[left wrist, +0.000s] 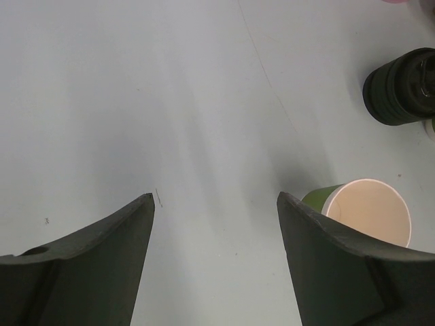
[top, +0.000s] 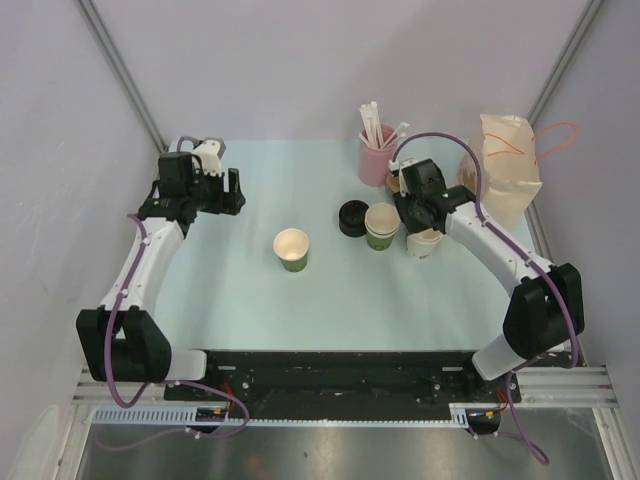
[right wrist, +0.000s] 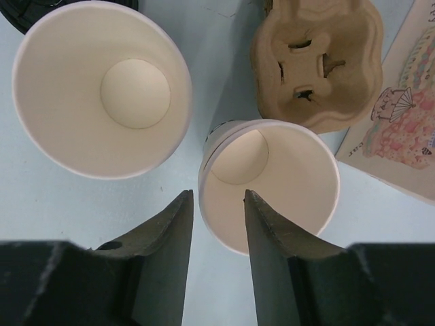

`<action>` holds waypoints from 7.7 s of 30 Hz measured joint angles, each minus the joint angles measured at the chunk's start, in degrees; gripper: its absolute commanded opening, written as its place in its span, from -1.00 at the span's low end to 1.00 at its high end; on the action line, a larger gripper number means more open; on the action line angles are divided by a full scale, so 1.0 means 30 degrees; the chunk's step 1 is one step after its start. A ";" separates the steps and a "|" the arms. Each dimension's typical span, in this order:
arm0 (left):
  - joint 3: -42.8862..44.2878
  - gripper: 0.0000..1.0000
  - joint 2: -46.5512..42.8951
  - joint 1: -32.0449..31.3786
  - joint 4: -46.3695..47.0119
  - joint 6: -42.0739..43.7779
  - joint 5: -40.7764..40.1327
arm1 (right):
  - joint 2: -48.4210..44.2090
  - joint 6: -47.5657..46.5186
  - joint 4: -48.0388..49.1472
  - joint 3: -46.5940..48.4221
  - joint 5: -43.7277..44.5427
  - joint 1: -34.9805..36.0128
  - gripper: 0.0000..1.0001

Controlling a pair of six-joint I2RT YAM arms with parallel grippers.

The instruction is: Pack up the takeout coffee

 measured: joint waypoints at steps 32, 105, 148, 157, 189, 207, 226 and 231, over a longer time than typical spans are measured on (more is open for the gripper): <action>0.0000 0.57 0.0000 -0.0015 -0.0036 0.0452 -0.0044 | -0.1093 -0.1341 -0.0182 -0.0015 0.1413 0.0794 -1.00; 0.0007 0.46 -0.1355 -0.1654 -0.0364 0.0459 -0.1982 | 0.3541 -0.7162 0.2004 0.2062 -0.0729 1.0615 -1.00; 0.0007 0.53 -0.1719 -0.1377 -0.0328 0.0619 -0.1384 | 0.3883 -0.5107 0.1035 0.9923 -0.7788 0.2732 0.43; 0.0007 0.56 -0.1712 -0.1377 -0.0328 0.0772 -0.1020 | 1.0382 -0.7657 -0.2273 1.3340 -0.9959 0.0641 0.14; -0.0007 0.56 -0.1166 -0.1377 -0.0328 0.1158 -0.1421 | 1.5628 -1.1642 -0.5399 1.7507 -1.1234 -0.0408 -0.21; -0.0153 0.57 -0.1166 -0.1377 -0.0321 0.1173 -0.1413 | 1.5795 -1.1795 -0.4925 1.7507 -1.1067 -0.0313 -1.00; -0.0321 0.57 -0.1166 -0.1377 -0.0321 0.1166 -0.1144 | 1.1380 -1.0163 -0.2222 1.5038 -0.8794 0.0175 -1.00; -0.0729 0.54 -0.1173 -0.1377 -0.0219 0.1107 -0.0991 | 1.0746 -0.9100 -0.2390 1.6123 -0.7257 0.1457 -1.00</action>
